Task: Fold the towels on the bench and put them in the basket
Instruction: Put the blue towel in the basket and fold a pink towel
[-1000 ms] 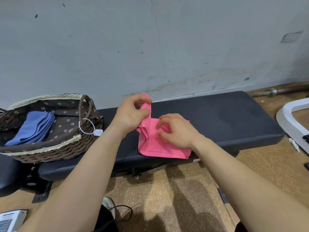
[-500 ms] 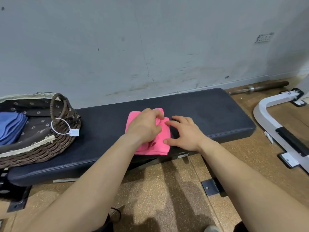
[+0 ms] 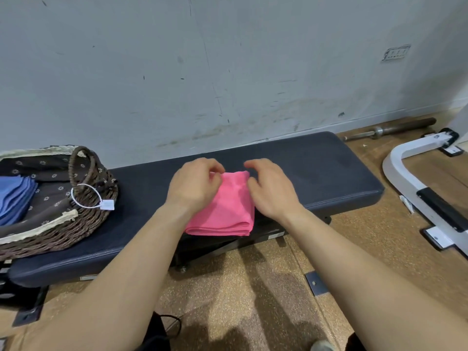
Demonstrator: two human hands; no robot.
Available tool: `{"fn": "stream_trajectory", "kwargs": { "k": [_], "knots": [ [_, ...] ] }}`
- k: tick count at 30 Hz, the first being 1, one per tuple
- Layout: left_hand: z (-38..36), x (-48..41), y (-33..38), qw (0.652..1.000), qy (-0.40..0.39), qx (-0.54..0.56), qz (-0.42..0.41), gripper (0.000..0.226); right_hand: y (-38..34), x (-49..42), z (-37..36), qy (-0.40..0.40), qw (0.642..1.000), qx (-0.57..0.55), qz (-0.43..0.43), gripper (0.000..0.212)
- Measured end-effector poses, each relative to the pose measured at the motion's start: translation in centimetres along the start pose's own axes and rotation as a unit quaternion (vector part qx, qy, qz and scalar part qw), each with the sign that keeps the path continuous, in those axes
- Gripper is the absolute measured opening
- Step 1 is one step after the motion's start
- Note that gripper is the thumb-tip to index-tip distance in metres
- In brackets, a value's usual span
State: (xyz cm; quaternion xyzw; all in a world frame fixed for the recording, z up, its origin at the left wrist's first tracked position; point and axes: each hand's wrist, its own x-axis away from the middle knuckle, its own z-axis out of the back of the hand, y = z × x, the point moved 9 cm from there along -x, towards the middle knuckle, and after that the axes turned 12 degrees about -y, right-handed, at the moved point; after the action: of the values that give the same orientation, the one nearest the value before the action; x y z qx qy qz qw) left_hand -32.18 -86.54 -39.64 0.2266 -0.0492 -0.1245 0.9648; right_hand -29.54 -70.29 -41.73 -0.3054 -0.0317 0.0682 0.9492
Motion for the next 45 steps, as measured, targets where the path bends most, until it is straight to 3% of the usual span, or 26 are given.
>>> {"fn": "stream_trajectory", "kwargs": {
  "k": [3,8,12,17,24,27,29,32,34,36,39,41,45],
  "knots": [
    [-1.8,-0.2,-1.3,0.998,-0.032,-0.046,-0.023,0.033,-3.8,-0.1,-3.0,-0.046,0.991,0.1,0.07,0.054],
    [-5.0,0.2,-2.6,0.993,-0.084,-0.075,-0.04,0.049,-1.4,-0.3,-7.2,-0.153,0.957,0.246,0.001,0.069],
    [-6.0,0.5,-3.1,0.989,-0.084,-0.106,-0.065,0.054,0.5,0.0,-8.2,-0.189,0.955,0.228,-0.017,0.074],
    [-8.1,0.5,-4.6,0.979,-0.149,-0.121,-0.061,0.062,1.2,0.2,-8.9,-0.18,0.965,0.188,-0.018,0.076],
    [-8.6,0.4,-4.8,0.973,-0.173,-0.136,-0.064,0.062,1.1,0.3,-8.8,-0.19,0.964,0.185,-0.02,0.076],
    [-8.2,0.9,-4.9,0.984,-0.143,-0.088,-0.059,0.062,0.9,0.0,-8.6,-0.208,0.961,0.18,-0.023,0.077],
    [-6.7,1.2,-5.0,0.996,-0.064,-0.05,-0.031,0.061,0.4,-0.2,-8.1,-0.205,0.963,0.175,-0.007,0.077],
    [-3.2,2.4,-6.0,0.99,0.068,-0.061,0.103,0.057,0.0,-0.6,-6.4,-0.156,0.974,0.162,0.024,0.071],
    [-2.6,2.9,-7.6,0.974,0.02,-0.078,0.209,0.061,0.0,-0.9,-5.5,-0.137,0.978,0.154,0.034,0.067],
    [-3.2,3.1,-9.1,0.961,-0.056,-0.069,0.26,0.065,0.0,-1.1,-5.5,-0.143,0.977,0.152,0.04,0.067],
    [-4.1,2.8,-9.5,0.966,-0.102,0.03,0.237,0.05,0.2,-1.5,-5.8,-0.168,0.973,0.154,0.034,0.074],
    [-4.3,2.5,-8.7,0.969,-0.097,0.091,0.206,0.033,0.3,-1.9,-5.3,-0.172,0.974,0.143,0.03,0.084],
    [-3.3,1.2,-6.8,0.969,-0.084,0.203,0.113,0.024,0.5,-3.1,-3.6,-0.178,0.981,0.075,0.019,0.1]
  ]
}}
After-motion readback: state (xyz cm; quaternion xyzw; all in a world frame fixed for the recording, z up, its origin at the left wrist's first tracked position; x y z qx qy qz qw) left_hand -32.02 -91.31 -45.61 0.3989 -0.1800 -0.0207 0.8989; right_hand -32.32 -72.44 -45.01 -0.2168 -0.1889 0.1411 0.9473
